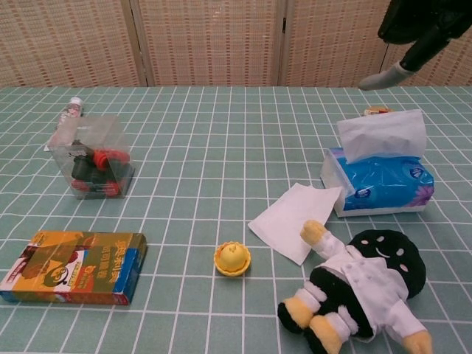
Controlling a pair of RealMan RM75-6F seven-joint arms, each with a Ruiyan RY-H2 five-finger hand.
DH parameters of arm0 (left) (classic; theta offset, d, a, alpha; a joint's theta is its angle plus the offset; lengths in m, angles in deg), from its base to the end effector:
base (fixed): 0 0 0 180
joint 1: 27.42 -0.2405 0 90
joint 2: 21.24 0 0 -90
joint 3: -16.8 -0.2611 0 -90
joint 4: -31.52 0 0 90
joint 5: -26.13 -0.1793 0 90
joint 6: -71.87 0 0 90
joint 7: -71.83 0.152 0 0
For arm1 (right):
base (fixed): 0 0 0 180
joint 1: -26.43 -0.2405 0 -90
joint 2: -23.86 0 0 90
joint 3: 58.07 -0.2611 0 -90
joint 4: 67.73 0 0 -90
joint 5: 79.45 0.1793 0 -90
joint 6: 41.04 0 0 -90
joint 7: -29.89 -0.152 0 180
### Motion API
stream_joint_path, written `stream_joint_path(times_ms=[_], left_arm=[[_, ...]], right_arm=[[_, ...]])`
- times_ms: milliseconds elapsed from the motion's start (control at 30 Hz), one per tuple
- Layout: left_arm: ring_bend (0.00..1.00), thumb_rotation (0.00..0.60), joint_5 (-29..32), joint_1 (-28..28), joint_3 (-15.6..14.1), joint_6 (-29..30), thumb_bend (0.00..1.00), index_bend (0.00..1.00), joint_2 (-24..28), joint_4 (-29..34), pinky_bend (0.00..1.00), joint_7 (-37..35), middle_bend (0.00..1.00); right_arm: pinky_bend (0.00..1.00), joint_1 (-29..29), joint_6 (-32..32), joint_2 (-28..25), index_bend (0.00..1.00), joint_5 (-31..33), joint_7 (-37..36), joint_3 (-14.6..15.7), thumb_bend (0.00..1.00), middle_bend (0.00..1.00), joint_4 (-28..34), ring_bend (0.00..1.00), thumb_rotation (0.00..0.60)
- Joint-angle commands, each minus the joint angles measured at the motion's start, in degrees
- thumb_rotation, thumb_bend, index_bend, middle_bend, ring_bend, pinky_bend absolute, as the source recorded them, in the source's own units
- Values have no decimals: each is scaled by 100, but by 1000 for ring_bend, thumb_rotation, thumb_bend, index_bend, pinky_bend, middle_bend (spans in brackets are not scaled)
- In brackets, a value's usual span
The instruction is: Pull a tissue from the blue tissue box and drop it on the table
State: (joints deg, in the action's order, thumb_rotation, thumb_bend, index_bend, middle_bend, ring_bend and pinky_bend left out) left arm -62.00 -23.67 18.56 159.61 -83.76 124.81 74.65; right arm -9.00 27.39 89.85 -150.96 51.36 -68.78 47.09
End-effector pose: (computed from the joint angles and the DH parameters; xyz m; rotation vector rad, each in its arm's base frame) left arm -0.2989 0.1774 0.1982 -1.4095 -0.8324 -0.8835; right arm -0.1172 -0.2980 0.1374 1.7685 -0.8186 1.1508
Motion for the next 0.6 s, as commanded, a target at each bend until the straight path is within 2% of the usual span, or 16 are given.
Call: stream_joint_path(times_ms=[33,133,200,267,367,467,600], left_arm=[[387,600,13,6,7,-10,395,576,-9,-5,520,10,495],[387,600,45,9,20,-20,396,576,-12,-3,520,8,495],[387,600,64,10,30,-23,396,575,-16,-2,520,17,495],[387,600,70,15,32,-31,396,575,-22,6,520,35,495],[387,600,27,19,11,-33,395,576,-26,35,520,60,495],[387,600,-39,21,-16,-24,395,576,-18,75,520,62,495],[387,600,-89,35,-31,-29,395,576,-36,97,520,92,495]], right_arm=[[999,279,93,-294,434,-155,-67,271,173,887,54,878,600],[945,545,176,-549,437,-245,-32,540,187,805,94,797,600],[833,733,195,-739,437,-243,-59,728,190,738,152,689,600],[648,916,213,-922,437,-276,-112,910,193,637,163,538,600],[481,1212,384,-1058,438,-406,-251,1115,196,552,28,430,600],[407,1502,630,-1078,438,-568,-454,1253,199,517,-181,392,600],[386,1922,1032,-1049,437,-843,-873,1396,200,505,-550,385,600]])
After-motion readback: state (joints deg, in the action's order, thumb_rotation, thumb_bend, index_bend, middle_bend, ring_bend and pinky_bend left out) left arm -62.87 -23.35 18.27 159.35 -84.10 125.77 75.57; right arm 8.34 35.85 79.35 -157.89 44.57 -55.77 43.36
